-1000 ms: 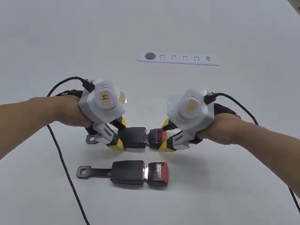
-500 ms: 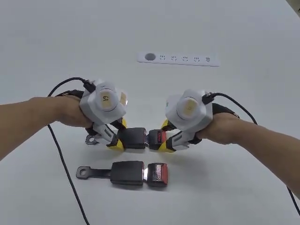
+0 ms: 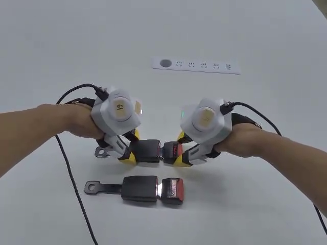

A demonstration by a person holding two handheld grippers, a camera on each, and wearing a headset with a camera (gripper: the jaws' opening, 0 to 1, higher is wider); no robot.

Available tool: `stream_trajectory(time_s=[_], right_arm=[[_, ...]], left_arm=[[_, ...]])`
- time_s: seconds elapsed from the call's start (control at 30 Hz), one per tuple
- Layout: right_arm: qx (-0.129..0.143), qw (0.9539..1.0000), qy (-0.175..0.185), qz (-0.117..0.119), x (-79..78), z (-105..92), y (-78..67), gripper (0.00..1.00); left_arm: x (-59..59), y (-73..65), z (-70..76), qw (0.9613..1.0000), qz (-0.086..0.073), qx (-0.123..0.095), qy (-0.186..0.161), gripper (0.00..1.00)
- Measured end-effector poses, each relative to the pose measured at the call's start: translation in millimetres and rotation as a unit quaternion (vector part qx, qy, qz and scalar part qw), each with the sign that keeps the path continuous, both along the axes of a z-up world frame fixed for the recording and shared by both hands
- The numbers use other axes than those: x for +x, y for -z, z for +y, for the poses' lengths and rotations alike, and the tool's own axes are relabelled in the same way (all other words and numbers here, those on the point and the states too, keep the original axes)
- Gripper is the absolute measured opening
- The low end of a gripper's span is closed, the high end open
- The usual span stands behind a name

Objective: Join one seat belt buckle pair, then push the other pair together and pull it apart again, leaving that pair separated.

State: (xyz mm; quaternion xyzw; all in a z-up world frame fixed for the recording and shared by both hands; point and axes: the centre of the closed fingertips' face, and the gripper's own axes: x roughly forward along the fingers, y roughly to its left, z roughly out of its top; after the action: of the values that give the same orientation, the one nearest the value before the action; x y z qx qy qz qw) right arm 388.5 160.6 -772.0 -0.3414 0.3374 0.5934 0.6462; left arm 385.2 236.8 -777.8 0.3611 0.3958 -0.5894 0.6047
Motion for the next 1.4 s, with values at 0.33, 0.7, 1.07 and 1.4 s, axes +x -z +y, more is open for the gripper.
stream_trajectory(time_s=[0.33, 0.7, 1.07, 1.4], right_arm=[[-0.008, 1.0000, 0.003, 0.003, 1.4, -4.7, 1.0, 0.28], [-0.006, 0.9999, 0.009, 0.013, 1.5, -16.1, 1.2, 0.28], [-0.003, 0.9998, 0.007, 0.018, 1.1, -16.0, -0.1, 0.29], [-0.009, 0.9998, 0.005, 0.016, 2.0, -28.3, 0.1, 0.29]], left_arm=[[1.9, 3.1, 1.4, 1.0000, 0.001, 0.003, -0.004, 0.31], [1.1, 1.7, 0.7, 1.0000, 0.002, 0.004, -0.005, 0.31], [1.1, 1.6, 0.4, 1.0000, 0.004, 0.008, -0.002, 0.31], [0.0, 0.5, -1.0, 0.9999, 0.003, 0.017, 0.001, 0.32]])
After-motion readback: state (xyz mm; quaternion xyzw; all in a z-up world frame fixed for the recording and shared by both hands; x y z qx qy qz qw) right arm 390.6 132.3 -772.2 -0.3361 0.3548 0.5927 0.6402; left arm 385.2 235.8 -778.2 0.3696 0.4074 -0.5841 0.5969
